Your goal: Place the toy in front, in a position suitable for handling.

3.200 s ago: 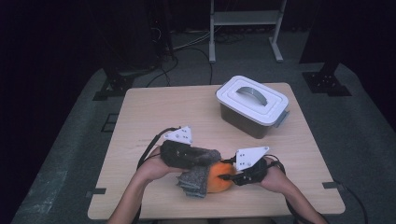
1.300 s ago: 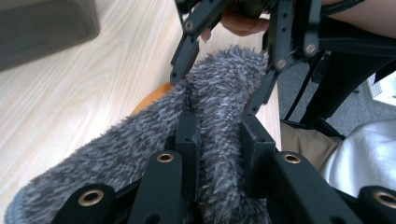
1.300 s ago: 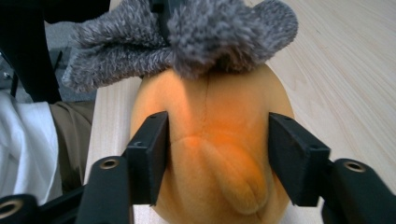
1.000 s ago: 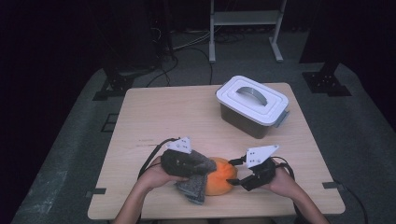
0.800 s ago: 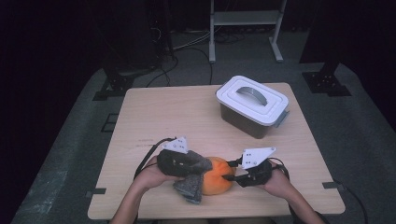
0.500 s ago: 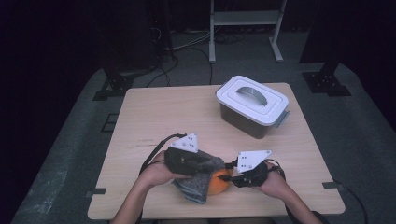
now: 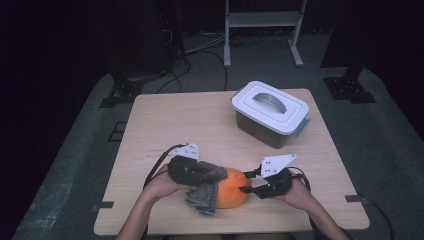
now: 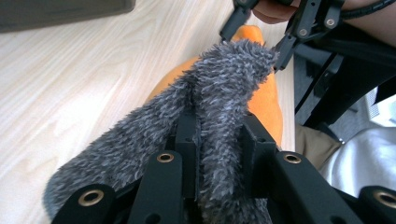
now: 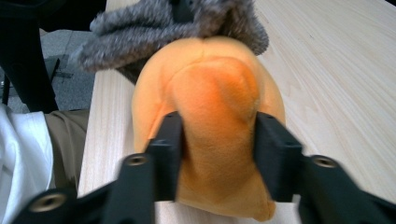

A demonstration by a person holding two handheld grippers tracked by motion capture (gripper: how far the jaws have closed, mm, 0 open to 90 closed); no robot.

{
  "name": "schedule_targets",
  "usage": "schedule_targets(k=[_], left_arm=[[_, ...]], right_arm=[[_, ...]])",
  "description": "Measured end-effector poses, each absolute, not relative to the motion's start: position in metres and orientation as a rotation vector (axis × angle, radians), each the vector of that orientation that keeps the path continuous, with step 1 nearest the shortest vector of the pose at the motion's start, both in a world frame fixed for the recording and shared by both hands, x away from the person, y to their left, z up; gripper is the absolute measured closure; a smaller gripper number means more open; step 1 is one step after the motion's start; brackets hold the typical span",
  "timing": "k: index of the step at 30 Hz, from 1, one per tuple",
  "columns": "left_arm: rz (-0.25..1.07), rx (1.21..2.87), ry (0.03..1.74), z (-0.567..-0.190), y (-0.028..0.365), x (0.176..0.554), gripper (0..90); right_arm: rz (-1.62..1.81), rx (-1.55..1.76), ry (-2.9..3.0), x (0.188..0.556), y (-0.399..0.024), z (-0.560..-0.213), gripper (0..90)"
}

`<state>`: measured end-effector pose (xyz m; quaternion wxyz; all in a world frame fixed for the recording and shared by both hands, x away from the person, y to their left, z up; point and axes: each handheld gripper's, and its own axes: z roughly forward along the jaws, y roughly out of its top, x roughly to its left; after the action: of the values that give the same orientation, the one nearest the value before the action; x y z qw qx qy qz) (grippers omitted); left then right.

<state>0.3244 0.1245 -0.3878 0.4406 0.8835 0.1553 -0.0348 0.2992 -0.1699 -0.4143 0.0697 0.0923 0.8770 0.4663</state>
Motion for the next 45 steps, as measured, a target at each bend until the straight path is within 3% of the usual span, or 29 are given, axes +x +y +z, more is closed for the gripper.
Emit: schedule_targets(k=[3, 7, 10, 14, 17, 25, 36, 45], left_arm=[[-0.099, 2.184, 0.373, -0.388, 0.121, 0.322, 72.3], [-0.102, 2.191, 0.327, -0.385, 0.107, 0.319, 72.3], [-0.086, 2.208, 0.318, -0.385, 0.101, 0.318, 72.2], [-0.112, 2.185, 0.335, -0.389, 0.107, 0.320, 72.2], [-0.112, 2.189, 0.348, -0.390, 0.112, 0.320, 72.1], [-0.099, 2.197, 0.410, -0.397, 0.128, 0.324, 71.7], [-0.115, 2.168, 0.317, -0.381, 0.106, 0.320, 71.8], [-0.106, 2.182, 0.365, -0.388, 0.114, 0.324, 71.8]], right_arm=[[1.409, 0.286, 2.638, 0.297, -0.166, -0.408, 38.9], [1.461, 0.293, 2.645, 0.294, -0.159, -0.401, 34.6], [1.381, 0.293, 2.672, 0.294, -0.153, -0.409, 37.5], [1.380, 0.267, 2.684, 0.296, -0.160, -0.412, 50.4], [1.366, 0.248, 2.697, 0.296, -0.163, -0.414, 53.0], [1.369, 0.251, 2.710, 0.298, -0.178, -0.417, 53.9], [1.373, 0.222, 2.696, 0.297, -0.177, -0.418, 54.0], [1.373, 0.225, 2.714, 0.302, -0.189, -0.420, 54.6]])
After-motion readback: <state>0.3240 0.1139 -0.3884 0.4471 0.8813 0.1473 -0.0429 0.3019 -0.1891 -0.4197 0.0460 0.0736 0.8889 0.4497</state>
